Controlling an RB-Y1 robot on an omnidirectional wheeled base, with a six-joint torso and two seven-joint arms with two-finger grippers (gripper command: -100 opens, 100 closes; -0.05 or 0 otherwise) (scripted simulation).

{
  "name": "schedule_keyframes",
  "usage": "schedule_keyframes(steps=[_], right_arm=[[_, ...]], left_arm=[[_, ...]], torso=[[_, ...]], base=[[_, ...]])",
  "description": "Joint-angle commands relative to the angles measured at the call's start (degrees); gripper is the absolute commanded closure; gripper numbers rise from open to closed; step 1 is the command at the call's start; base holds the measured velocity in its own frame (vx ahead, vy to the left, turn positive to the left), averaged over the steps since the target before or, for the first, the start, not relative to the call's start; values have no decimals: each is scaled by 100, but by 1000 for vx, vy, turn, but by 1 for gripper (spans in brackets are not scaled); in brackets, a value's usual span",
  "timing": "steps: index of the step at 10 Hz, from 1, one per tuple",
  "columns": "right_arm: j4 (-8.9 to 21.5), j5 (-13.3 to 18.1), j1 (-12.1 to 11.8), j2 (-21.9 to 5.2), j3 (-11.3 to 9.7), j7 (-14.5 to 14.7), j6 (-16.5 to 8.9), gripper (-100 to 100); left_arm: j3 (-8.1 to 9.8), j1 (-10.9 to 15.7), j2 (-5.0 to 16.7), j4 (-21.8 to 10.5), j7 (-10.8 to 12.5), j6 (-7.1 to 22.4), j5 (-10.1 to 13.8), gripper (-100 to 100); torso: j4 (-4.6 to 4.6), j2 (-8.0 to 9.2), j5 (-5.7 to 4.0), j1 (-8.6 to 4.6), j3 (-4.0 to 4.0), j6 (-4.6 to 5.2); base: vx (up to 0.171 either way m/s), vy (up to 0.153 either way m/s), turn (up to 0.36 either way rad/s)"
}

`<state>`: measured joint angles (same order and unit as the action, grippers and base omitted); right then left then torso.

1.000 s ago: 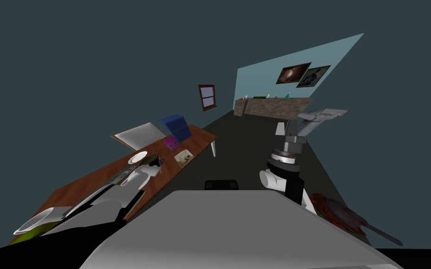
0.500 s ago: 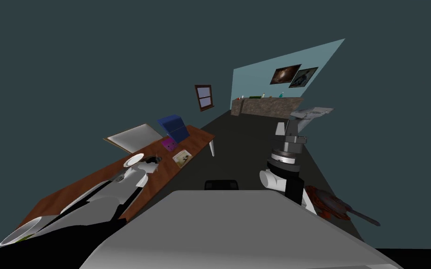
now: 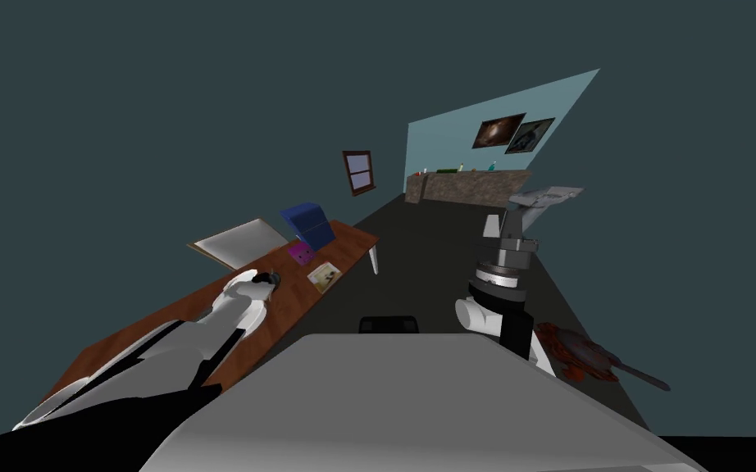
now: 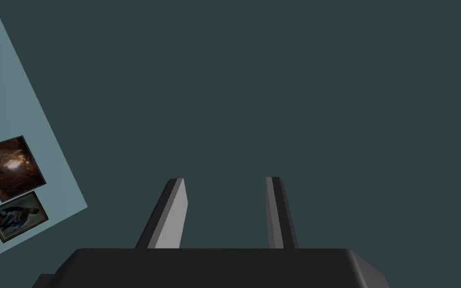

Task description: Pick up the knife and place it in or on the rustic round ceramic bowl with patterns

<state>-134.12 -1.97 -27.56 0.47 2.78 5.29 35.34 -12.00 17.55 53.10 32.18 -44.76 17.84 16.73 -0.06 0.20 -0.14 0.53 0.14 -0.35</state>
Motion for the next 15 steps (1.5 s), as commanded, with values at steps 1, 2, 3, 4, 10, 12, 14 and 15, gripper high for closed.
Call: schedule_keyframes(steps=[1,2,3,4,10,12,14,15], right_arm=[[0,0,0,0,0,0,0,0],[0,0,0,0,0,0,0,0],[0,0,0,0,0,0,0,0],[0,0,0,0,0,0,0,0],[0,0,-1,0,0,0,0,0],[0,0,-1,0,0,0,0,0],[0,0,-1,0,0,0,0,0],[0,0,-1,0,0,0,0,0]], left_arm=[[88,56,-3,50,-65,210,78,100],[131,108,-19,55,-120,317,146,100],[177,164,-39,61,-180,429,217,100],[224,222,-63,68,-243,545,291,100],[493,557,-251,115,-608,1197,707,100],[562,642,-315,126,-701,1358,811,100],[637,731,-392,136,-799,1523,916,100],[612,713,-379,133,-765,1468,871,100]], torso=[[0,0,0,0,0,0],[2,-6,3,11,-3,-4],[4,-10,5,14,-6,-6],[4,-10,6,5,-7,-5],[8,-20,7,9,-13,-12],[9,-21,8,3,-14,-12],[9,-24,8,3,-16,-15],[9,-23,8,-1,-15,-15]], base=[[3,149,18],[10,147,31],[4,117,33],[12,117,33],[18,137,42],[26,114,43],[35,116,53],[14,43,1]])
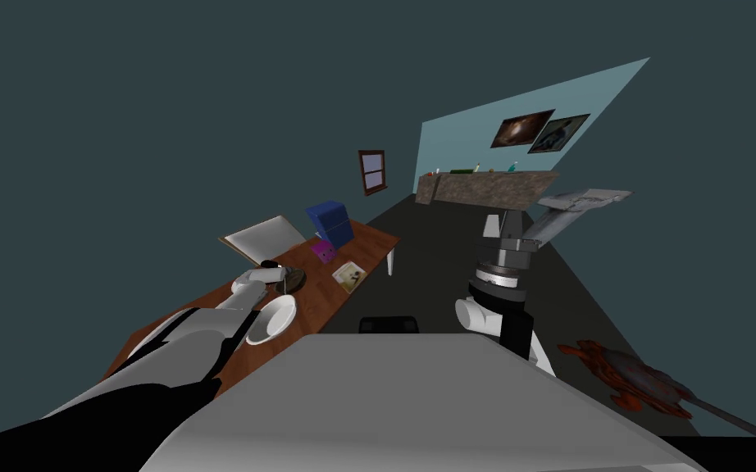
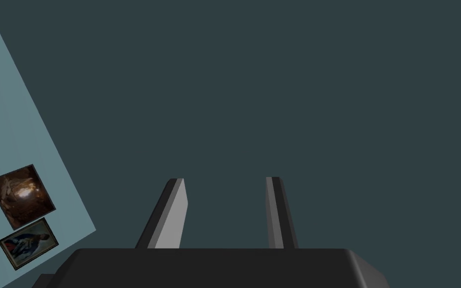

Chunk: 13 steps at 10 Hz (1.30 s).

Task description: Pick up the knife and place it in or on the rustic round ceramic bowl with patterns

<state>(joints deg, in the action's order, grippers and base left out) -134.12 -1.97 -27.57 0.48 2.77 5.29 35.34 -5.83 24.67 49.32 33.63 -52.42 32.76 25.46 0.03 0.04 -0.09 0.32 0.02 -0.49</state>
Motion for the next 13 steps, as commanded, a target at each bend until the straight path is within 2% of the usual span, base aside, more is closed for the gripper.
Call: schedule_keyframes(steps=[1,5,6,7,10,13], right_arm=[[0,0,0,0,0,0,0,0],[0,0,0,1,-1,0,0,0],[0,0,0,1,-1,0,0,0],[0,0,0,1,-1,0,0,0],[0,0,0,1,-1,0,0,0],[0,0,0,1,-1,0,0,0]], left_arm=[[0,0,0,0,0,0,0,-100],[0,0,1,-2,0,-2,0,-100],[0,0,1,-2,0,-2,0,0],[8,92,138,85,-152,197,151,-100],[11,122,184,114,-202,264,201,-100],[23,245,367,231,-405,529,403,-100]], torso=[[0,0,0,0,0,0],[-3,9,-6,-23,5,1],[-3,9,-7,-23,6,1],[-3,9,-7,-24,6,1],[-3,12,-9,-34,7,1],[-3,11,-8,-30,7,0]], base=[[3,9,-1],[0,0,0],[0,0,0],[-6,-22,11],[-6,-22,7],[-4,-17,8]])
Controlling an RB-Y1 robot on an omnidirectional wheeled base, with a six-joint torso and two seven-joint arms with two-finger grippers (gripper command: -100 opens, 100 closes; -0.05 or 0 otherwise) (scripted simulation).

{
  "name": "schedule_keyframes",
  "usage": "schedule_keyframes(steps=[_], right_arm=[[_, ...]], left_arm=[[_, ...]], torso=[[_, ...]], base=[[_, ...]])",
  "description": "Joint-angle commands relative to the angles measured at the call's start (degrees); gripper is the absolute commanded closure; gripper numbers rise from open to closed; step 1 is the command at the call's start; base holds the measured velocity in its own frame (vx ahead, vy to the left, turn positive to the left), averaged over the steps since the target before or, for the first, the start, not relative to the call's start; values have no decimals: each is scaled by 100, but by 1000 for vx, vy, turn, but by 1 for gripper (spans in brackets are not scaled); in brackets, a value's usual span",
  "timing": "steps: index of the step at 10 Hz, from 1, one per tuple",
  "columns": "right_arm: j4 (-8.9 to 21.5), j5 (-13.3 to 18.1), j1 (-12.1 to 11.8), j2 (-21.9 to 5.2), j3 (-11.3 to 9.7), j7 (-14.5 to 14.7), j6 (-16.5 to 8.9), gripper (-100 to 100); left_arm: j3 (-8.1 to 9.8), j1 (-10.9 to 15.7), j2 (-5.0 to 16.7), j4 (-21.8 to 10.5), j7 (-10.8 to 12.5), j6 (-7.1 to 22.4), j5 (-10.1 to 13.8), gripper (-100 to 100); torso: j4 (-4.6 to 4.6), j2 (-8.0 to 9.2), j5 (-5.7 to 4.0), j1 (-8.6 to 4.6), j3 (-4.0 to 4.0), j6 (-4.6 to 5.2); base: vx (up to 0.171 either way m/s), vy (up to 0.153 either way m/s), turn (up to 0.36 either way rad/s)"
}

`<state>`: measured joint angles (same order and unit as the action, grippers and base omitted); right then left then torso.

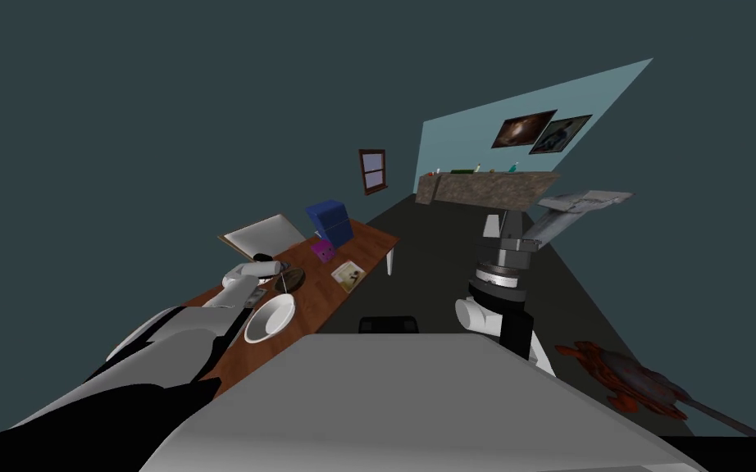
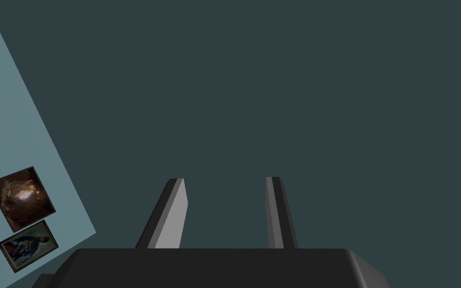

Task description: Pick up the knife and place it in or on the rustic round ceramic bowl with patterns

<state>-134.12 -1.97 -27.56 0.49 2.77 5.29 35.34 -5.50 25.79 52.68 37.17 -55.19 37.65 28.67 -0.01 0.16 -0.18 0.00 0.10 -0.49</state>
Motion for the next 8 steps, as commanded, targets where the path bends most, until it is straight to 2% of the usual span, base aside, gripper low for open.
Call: schedule_keyframes(steps=[1,2,3,8], right_arm=[[0,0,0,0,0,0,0,0],[0,0,0,0,0,0,0,0],[0,0,0,0,0,0,0,0],[0,0,0,0,0,0,0,0]], left_arm=[[-7,164,77,-95,-179,106,132,-100],[-11,137,34,-122,-109,48,87,-100],[-14,156,37,-147,-146,47,98,0],[-13,154,37,-144,-142,47,97,0]], torso=[[0,0,0,0,0,0],[0,-1,0,-2,-1,1],[1,-2,1,2,-1,1],[1,-4,3,8,-2,1]], base=[[-8,-26,15],[-3,-11,1],[0,0,0],[0,0,0]])
